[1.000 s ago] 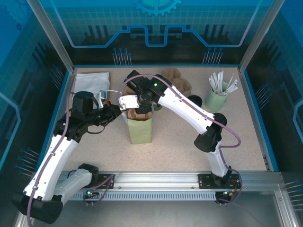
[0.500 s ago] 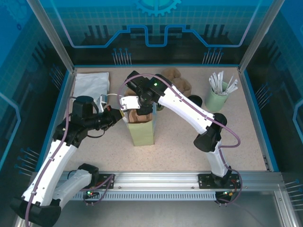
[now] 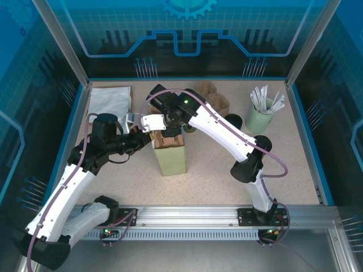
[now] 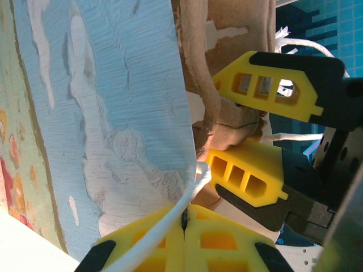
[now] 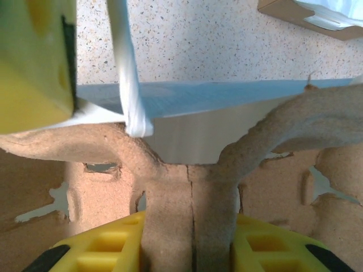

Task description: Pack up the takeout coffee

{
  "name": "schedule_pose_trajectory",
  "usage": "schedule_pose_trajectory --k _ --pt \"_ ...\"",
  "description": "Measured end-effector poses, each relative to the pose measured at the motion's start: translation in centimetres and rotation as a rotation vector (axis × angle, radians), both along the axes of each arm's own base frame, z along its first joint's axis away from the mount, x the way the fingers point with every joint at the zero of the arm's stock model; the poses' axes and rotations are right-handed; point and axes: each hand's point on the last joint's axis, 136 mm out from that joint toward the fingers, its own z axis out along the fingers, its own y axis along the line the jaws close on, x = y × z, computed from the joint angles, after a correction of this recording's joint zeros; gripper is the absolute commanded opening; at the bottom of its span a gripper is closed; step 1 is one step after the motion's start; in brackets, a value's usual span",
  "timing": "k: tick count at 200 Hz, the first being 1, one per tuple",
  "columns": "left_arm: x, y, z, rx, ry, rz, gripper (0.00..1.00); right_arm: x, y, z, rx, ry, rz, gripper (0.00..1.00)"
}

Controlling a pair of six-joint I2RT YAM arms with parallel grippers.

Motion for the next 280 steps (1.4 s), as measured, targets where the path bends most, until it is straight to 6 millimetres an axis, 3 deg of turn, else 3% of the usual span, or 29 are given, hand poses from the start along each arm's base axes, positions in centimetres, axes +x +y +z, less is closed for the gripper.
schedule_pose_trajectory --k 61,123,207,280 --pt "0.1 -0.1 -0.2 0.011 0.001 0.003 0.00 0.0 0.1 -0.1 -0.007 -0.005 0.010 0.33" --pt "-0.4 0.4 -0.7 0.041 0.014 0.025 0.00 0.3 0.9 -1.6 -0.017 0.015 0.008 0.33" --pt "-0.7 1.1 -0.6 0.060 0.008 0.053 0.00 1.0 -1.1 -2.0 -0.103 -0.041 -0.035 0.33" --pt "-0.9 1.0 -0.1 0.051 -0.018 0.041 0.00 0.3 -1.1 -1.9 -0.083 -0.005 -0.036 0.32"
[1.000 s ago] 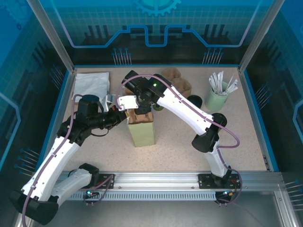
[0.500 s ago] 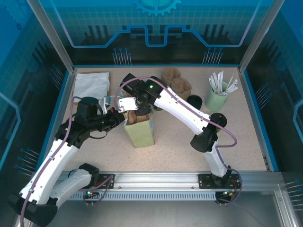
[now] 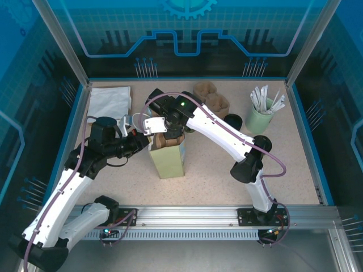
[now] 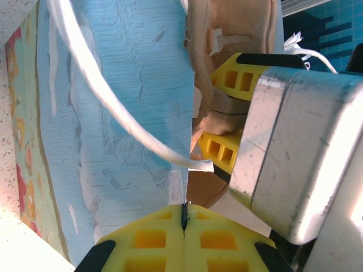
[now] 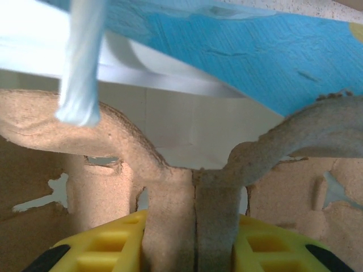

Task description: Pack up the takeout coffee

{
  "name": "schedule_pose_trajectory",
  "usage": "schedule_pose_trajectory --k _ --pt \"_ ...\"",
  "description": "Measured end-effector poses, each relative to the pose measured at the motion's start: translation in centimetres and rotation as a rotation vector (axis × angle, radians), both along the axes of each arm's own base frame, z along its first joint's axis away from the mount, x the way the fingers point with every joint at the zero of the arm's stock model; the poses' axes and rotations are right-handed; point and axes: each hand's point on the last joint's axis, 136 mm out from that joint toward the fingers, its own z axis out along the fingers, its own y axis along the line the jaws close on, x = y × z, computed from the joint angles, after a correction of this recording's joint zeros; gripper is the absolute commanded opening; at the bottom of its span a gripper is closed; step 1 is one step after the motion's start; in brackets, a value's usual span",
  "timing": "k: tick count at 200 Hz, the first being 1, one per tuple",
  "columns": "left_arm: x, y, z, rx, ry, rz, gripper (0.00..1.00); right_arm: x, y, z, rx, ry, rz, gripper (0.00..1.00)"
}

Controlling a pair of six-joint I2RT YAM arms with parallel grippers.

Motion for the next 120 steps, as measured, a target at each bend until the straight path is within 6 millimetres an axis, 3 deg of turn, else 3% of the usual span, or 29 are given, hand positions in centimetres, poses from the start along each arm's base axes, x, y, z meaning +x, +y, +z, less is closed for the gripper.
schedule_pose_trajectory --k 66,81,120 --pt "-0.6 0.6 0.1 0.016 0.003 0.019 0.01 -0.6 0.3 -0.2 0.033 0.052 -0.011 0.32" --pt "-0.8 0.9 0.1 0.025 0.003 0.030 0.10 -0.8 0.4 -0.2 0.041 0.062 -0.009 0.32" --pt "-1.3 1.6 0.9 0.049 -0.029 0.048 0.45 -0.9 0.3 -0.3 0.039 0.076 -0.009 0.32"
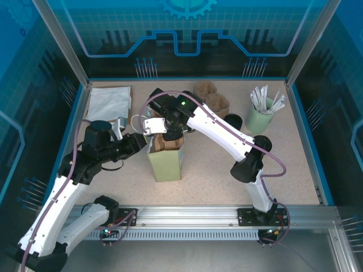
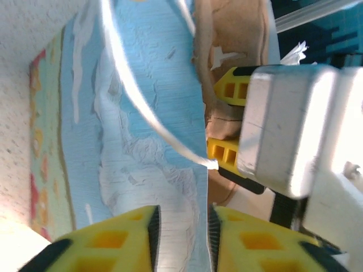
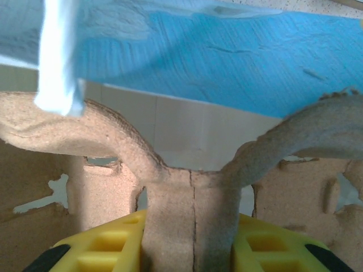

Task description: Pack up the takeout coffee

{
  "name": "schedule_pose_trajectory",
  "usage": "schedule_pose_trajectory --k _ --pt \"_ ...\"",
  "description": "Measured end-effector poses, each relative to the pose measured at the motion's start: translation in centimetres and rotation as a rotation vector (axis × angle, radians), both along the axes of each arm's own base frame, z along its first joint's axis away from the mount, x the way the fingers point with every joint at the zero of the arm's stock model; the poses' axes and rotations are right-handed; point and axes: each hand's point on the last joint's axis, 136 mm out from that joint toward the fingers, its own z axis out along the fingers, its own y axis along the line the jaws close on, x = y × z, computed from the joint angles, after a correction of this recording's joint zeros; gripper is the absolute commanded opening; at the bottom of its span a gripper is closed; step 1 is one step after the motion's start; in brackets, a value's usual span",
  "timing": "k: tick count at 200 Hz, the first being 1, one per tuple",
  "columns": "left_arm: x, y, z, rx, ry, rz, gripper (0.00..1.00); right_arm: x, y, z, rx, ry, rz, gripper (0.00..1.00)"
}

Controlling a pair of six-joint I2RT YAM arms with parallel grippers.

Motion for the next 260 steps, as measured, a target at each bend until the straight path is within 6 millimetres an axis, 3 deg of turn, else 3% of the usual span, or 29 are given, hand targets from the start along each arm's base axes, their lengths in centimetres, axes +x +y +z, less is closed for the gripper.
schedule_pose_trajectory --k 31,49,81,115,155,211,260 --pt "-0.3 0.8 1.3 0.023 -0.019 0.033 0.73 0.1 0.0 0.2 0.020 0.014 -0.008 0.32" --pt "-0.4 1.7 2.4 0.041 -0.032 0.065 0.81 0.1 0.1 0.4 0.032 0.019 -0.008 0.32" --pt "0.3 4.1 4.3 0.039 -0.058 0.176 0.84 -0.1 0.2 0.4 0.039 0.030 -0.002 0.32" --pt "2.1 6.0 3.8 0.038 -0.012 0.259 0.84 -0.1 0.2 0.4 0.040 0.029 -0.002 0.32" --pt "5.0 7.0 2.1 0.010 0.047 0.278 0.71 -0.2 0.3 0.4 0.042 0.032 -0.001 0.32" --pt "7.4 6.0 1.7 -0.008 0.017 0.192 0.45 -0.2 0.3 0.4 0.043 0.033 -0.001 0.32" --pt "7.8 6.1 0.8 0.040 0.013 0.153 0.11 -0.3 0.3 0.5 0.047 0.037 -0.006 0.32"
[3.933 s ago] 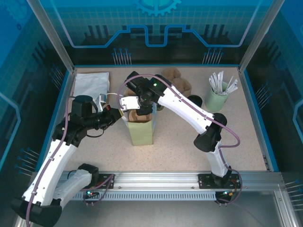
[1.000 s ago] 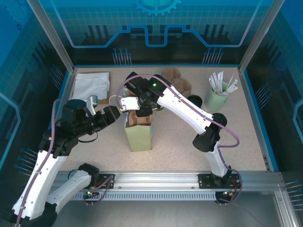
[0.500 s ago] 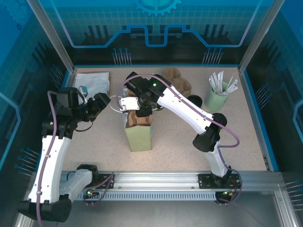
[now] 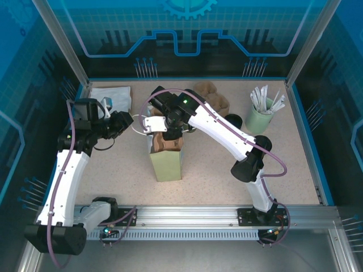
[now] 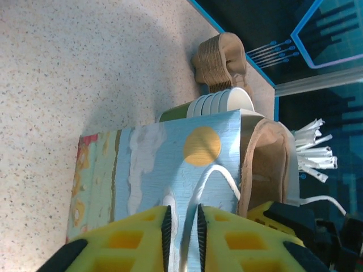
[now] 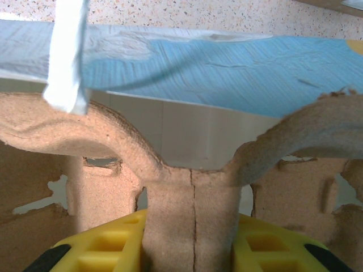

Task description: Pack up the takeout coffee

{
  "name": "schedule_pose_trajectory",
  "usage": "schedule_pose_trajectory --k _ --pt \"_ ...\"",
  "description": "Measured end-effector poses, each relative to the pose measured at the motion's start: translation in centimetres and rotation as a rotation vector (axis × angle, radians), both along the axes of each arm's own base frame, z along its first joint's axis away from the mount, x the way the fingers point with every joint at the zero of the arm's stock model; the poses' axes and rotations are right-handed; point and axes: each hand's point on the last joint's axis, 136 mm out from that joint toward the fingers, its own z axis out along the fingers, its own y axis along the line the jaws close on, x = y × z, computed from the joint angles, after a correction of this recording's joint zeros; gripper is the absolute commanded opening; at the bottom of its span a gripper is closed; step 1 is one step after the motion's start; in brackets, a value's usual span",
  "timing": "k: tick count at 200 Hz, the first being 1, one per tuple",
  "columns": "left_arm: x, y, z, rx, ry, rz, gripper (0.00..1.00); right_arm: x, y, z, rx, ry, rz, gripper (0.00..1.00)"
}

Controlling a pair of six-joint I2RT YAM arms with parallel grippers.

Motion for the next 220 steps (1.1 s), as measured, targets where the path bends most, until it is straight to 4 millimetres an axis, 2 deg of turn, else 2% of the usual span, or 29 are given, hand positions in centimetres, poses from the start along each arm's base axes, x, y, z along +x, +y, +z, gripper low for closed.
schedule_pose_trajectory --k 17,43,101,180,220 --pt "-0.2 0.3 -0.3 0.022 0.006 0.003 0.06 0.0 0.0 0.1 0.002 -0.001 -0.001 0.31" --pt "-0.6 0.8 -1.0 0.060 0.029 0.010 0.03 -0.2 -0.1 0.5 0.020 0.005 -0.004 0.31" --pt "-1.6 2.1 -1.1 0.103 0.040 0.062 0.01 -0.6 -0.6 0.7 0.023 0.012 -0.005 0.31" --pt "-1.6 0.9 -0.1 0.049 -0.014 0.008 0.02 -0.6 -0.4 0.2 -0.005 0.012 -0.003 0.31" --pt "-2.2 0.6 -1.5 0.028 0.006 -0.003 0.02 -0.4 0.2 -0.8 -0.043 -0.007 0.005 0.31"
